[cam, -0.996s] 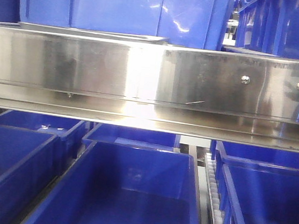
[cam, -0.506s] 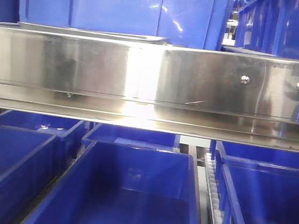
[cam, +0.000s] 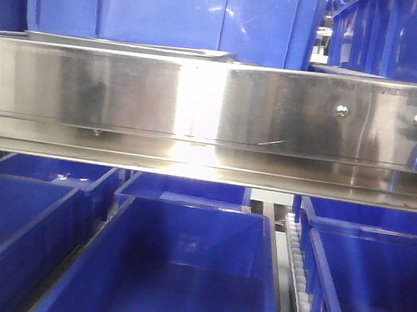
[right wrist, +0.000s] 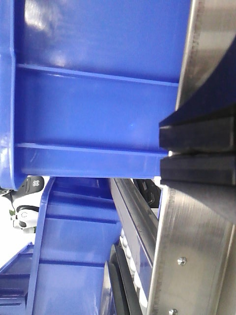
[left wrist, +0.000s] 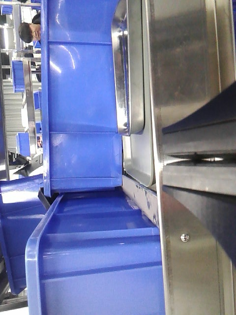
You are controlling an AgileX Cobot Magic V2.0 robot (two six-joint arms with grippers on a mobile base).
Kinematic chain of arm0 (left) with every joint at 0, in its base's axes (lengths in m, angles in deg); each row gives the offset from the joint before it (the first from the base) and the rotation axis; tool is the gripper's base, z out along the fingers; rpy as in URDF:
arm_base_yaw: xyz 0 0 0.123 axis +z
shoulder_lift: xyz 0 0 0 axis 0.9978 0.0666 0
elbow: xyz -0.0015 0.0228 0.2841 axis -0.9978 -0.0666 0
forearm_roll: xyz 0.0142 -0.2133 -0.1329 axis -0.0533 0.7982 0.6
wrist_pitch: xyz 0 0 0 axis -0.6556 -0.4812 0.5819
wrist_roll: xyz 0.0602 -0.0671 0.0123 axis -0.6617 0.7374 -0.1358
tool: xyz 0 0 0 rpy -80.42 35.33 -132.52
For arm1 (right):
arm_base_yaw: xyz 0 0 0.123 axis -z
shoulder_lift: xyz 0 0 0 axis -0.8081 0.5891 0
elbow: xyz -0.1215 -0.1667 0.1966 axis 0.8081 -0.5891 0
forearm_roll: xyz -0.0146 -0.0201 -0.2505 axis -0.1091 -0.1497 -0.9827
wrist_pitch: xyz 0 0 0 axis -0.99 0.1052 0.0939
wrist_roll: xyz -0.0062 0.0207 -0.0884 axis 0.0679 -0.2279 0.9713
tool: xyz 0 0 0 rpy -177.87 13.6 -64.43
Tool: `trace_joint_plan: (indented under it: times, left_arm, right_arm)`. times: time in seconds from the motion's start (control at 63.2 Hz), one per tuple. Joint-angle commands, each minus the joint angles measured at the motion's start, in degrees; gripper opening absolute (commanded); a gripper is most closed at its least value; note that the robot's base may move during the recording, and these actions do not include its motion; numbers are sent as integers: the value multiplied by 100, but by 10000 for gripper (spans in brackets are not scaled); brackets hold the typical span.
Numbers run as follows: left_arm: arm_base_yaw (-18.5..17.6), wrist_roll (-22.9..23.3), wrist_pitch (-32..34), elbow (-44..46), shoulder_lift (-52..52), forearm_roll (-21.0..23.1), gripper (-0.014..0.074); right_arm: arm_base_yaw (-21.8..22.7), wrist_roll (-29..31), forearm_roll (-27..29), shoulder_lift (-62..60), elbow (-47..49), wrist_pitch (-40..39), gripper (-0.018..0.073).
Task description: Stack silver trays without gaps
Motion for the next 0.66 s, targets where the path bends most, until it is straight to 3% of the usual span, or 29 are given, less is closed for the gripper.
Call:
trace_joint_plan:
  times: [0.0,0.648]
  left_arm:
    - [3,-21,69,20,-29,-3,2]
    - [3,-21,69,20,-29,-3,2]
  right_arm:
    - [-9,-8,5,-25,1,-166,-75]
    - [-9,-8,5,-25,1,-166,-75]
